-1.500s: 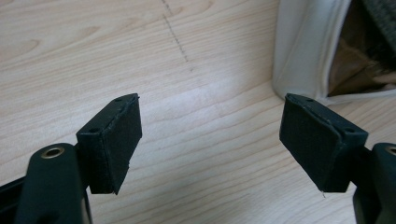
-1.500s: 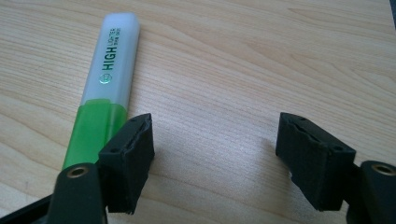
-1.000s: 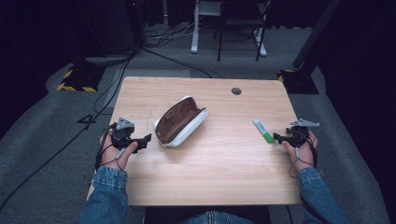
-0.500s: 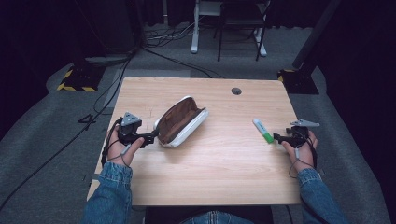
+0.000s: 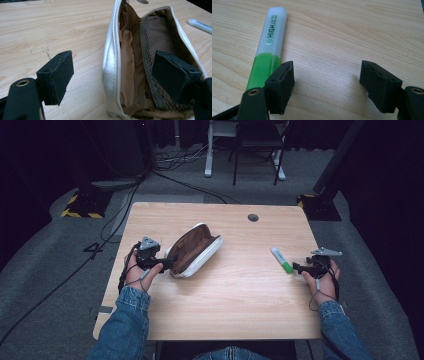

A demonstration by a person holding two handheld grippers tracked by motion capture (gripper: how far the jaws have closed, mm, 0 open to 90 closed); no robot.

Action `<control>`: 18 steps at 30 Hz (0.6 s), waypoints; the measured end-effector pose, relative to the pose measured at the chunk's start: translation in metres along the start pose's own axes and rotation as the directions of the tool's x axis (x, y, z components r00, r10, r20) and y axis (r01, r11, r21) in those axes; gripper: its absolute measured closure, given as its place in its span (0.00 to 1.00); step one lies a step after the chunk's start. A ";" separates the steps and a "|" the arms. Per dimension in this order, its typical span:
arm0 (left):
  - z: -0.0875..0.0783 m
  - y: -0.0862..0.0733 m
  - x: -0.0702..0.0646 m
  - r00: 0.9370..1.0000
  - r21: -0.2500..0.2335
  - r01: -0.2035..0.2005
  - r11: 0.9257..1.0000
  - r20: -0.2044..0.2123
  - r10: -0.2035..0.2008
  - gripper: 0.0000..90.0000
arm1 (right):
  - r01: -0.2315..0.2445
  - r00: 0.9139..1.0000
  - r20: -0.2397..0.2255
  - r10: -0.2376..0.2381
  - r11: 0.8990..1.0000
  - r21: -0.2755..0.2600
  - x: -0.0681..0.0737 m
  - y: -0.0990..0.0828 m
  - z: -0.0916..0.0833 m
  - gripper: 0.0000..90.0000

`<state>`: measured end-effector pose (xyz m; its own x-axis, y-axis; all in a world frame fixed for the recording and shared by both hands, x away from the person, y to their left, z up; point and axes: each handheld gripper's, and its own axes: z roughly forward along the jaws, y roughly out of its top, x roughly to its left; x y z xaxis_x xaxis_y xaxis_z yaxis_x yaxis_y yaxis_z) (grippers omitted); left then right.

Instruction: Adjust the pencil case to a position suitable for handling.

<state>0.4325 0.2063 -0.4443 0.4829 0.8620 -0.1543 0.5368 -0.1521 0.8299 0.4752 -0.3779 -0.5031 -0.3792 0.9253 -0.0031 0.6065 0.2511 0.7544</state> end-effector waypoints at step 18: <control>0.038 -0.006 0.007 0.999 0.042 0.039 0.998 0.000 -0.039 0.32 | 0.001 1.000 0.001 -0.001 1.000 -0.001 0.000 0.000 0.000 0.31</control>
<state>0.4588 0.1951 -0.4705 0.4619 0.8671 -0.1868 0.5835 -0.1384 0.8002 0.4753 -0.3780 -0.5031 -0.3792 0.9253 -0.0045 0.6053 0.2518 0.7551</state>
